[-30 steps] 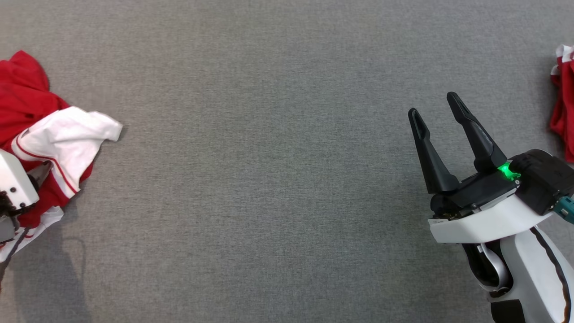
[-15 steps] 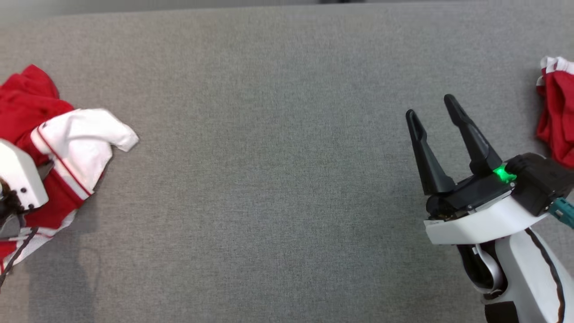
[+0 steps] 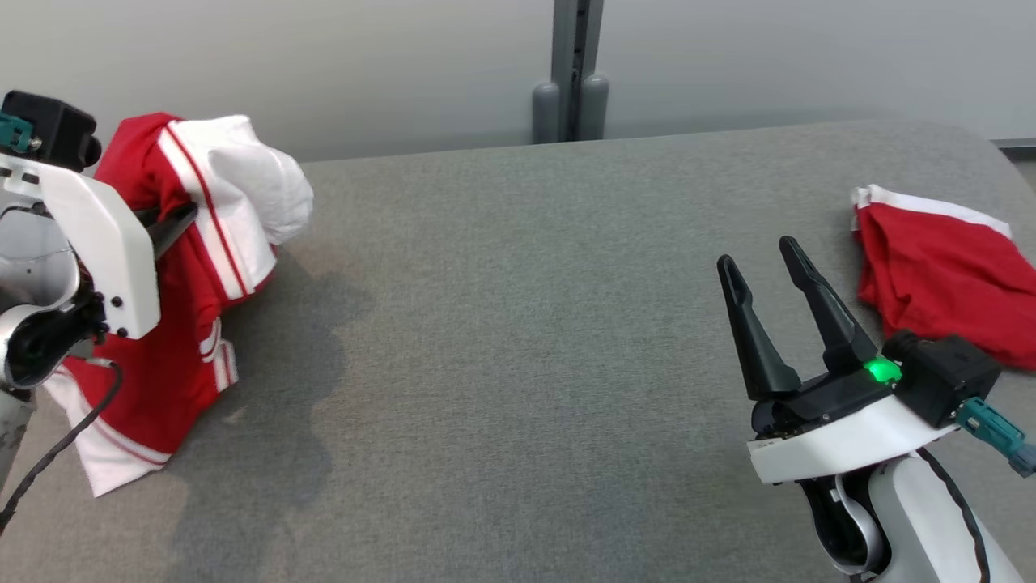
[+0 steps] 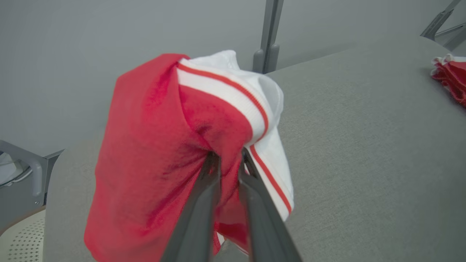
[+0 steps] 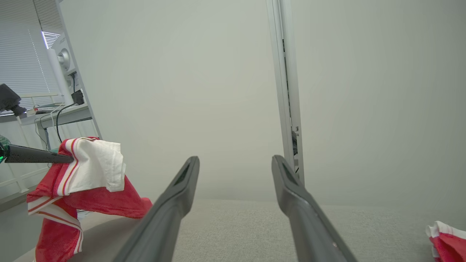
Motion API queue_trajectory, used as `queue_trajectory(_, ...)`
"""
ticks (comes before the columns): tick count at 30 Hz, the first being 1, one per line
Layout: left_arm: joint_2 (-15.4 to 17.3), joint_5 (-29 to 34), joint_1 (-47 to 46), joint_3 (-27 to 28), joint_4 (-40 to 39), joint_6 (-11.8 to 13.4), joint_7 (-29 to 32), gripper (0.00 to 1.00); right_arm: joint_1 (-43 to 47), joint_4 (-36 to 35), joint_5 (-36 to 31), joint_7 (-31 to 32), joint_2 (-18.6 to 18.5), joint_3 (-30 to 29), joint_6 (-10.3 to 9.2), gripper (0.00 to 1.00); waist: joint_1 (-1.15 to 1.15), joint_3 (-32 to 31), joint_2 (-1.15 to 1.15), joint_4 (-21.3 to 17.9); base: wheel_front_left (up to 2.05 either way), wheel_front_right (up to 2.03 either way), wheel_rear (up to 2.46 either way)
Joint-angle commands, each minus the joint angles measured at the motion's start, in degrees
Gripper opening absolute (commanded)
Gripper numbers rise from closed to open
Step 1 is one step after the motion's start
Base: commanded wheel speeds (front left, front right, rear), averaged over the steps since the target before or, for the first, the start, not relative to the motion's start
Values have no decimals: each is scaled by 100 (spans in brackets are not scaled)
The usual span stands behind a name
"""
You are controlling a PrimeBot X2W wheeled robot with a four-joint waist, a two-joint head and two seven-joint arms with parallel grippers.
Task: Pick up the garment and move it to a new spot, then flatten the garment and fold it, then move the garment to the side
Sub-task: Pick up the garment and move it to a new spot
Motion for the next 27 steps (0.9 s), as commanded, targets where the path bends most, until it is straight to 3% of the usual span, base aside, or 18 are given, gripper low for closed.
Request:
queue_trajectory(1, -27, -68, -114, -86, -187, -5, -23, 0, 103, 4, -1, -27, -14, -73, 1, 100, 0, -300, 0, -301, 0, 0, 0)
queue_trajectory(6, -262, -284, -317, -286, -931, -5, -202, 0, 195, 11, -51, -27, -9, -157, 1, 100, 0, -472, 0, -589, 0, 0, 0)
queue_trajectory(13, -1012, -615, -464, -188, -1490, 113, -629, 0, 157, -7, -80, -27, -93, -282, 1, 100, 0, -506, 0, -834, 0, 0, 0)
queue_trajectory(16, -1183, -804, -194, -155, -1526, 162, -725, 0, 177, -9, -72, -27, -107, -352, 1, 100, 0, -452, 0, -871, 0, 0, 0)
queue_trajectory(21, -1277, -1056, 669, -147, -1212, 171, -1064, 0, 220, 64, -49, -27, -81, -361, 1, 100, 0, -344, 0, -903, 0, 0, 0)
queue_trajectory(27, -1209, -1155, 1754, -200, -16, 71, -1702, 0, 144, 148, -6, -27, -89, -336, 1, 100, 0, -269, 0, -936, 0, 0, 0)
